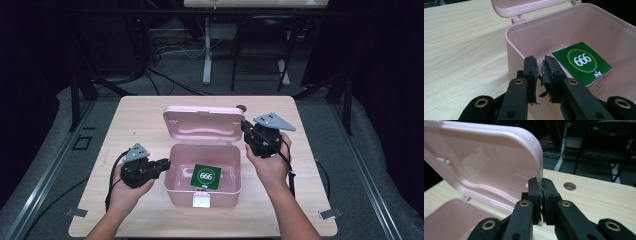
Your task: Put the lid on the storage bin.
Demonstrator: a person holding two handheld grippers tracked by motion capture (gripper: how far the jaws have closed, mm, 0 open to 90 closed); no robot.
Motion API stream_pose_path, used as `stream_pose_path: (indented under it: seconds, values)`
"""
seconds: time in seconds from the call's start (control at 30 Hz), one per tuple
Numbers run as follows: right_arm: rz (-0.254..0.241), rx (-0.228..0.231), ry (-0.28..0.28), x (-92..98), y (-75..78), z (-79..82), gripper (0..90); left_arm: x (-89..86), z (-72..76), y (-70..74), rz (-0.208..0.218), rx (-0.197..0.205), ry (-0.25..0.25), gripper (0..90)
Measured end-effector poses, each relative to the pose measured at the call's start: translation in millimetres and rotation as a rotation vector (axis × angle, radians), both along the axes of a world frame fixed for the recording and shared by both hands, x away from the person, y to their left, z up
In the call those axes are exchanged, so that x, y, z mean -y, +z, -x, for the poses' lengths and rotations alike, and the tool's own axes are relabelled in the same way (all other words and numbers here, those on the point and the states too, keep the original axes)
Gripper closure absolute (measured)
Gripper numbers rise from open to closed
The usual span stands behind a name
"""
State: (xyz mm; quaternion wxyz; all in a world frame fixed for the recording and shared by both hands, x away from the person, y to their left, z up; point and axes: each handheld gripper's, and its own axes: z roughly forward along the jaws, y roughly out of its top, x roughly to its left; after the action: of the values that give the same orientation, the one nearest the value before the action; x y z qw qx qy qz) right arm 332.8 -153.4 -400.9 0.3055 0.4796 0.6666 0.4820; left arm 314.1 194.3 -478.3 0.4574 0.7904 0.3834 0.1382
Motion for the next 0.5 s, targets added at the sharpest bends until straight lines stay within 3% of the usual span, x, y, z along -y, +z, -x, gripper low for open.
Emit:
stream_pose_path:
  seconds: [0.17,0.5]
  values:
    - [-0.029,0.011,0.002,1.9,-4.1,5.8,86.4,0.0,0.2,-0.2,0.004,-0.003,0.002,79.9]
    - [-0.029,0.029,0.007,2.1,-6.9,12.2,86.1,-0.9,-0.3,-2.1,0.010,-0.010,-0.005,76.4]
